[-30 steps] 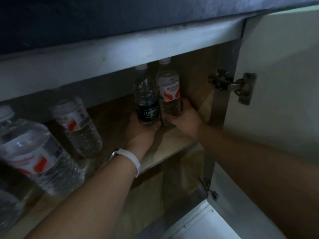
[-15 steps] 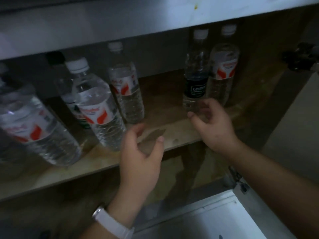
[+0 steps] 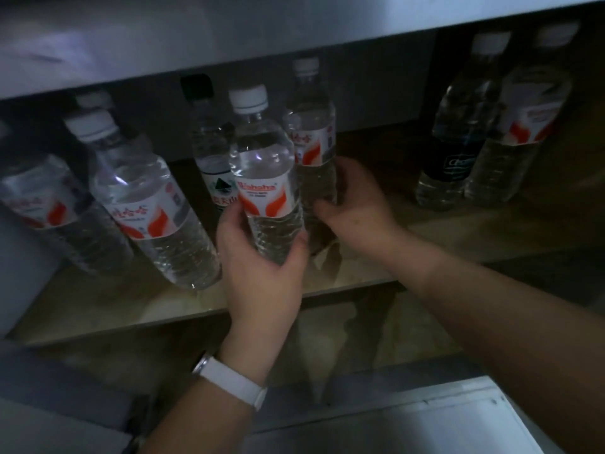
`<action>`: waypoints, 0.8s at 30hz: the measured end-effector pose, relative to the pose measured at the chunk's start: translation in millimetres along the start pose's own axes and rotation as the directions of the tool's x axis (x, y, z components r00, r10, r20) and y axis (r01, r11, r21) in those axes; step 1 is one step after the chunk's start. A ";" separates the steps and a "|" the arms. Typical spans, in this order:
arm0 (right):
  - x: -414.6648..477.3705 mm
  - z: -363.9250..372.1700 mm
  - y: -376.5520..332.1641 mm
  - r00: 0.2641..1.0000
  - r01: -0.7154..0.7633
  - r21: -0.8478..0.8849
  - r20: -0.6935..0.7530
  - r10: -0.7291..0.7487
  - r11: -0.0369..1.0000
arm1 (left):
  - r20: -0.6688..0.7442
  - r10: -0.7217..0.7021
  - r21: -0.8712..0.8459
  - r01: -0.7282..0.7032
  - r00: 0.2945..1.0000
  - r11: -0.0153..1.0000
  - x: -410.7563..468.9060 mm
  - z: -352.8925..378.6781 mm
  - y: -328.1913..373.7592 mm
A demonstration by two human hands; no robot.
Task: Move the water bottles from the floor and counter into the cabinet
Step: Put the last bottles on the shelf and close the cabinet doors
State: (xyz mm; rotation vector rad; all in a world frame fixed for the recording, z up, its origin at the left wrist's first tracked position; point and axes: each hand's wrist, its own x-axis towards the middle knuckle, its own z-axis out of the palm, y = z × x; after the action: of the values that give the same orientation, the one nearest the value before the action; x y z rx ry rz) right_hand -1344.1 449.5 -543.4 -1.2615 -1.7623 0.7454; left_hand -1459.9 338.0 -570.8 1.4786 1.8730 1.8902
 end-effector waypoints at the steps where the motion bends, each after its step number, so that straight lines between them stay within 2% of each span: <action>1: 4.0 5.7 -0.4 1.000 0.002 -0.005 -0.016 -0.002 1.000 | 0.009 0.001 -0.020 -0.001 1.000 1.000 2.7 1.2 -1.2; 8: 23.6 26.1 -2.5 0.992 -0.071 0.053 -0.097 0.076 0.996 | 0.072 -0.021 -0.030 0.024 0.997 0.999 9.6 2.2 -9.4; 13: 31.5 30.7 -9.1 0.984 -0.145 0.050 -0.095 0.149 0.988 | 0.087 -0.033 -0.045 0.037 0.996 0.998 15.4 3.1 -11.2; 18: 30.1 25.3 -7.6 0.981 -0.153 0.014 -0.115 0.153 0.988 | 0.071 -0.091 -0.089 0.097 0.993 0.991 18.7 7.7 -8.0; 24: 24.7 0.8 9.1 0.971 -0.174 -0.015 -0.167 0.169 0.985 | 0.098 -0.186 -0.056 0.192 0.978 0.980 29.8 27.5 0.2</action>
State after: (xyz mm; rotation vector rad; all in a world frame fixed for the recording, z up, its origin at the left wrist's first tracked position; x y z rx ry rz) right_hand -1344.5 475.7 -544.4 -1.4666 -1.5500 0.6921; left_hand -1457.2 377.2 -560.7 1.2946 1.8212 1.7491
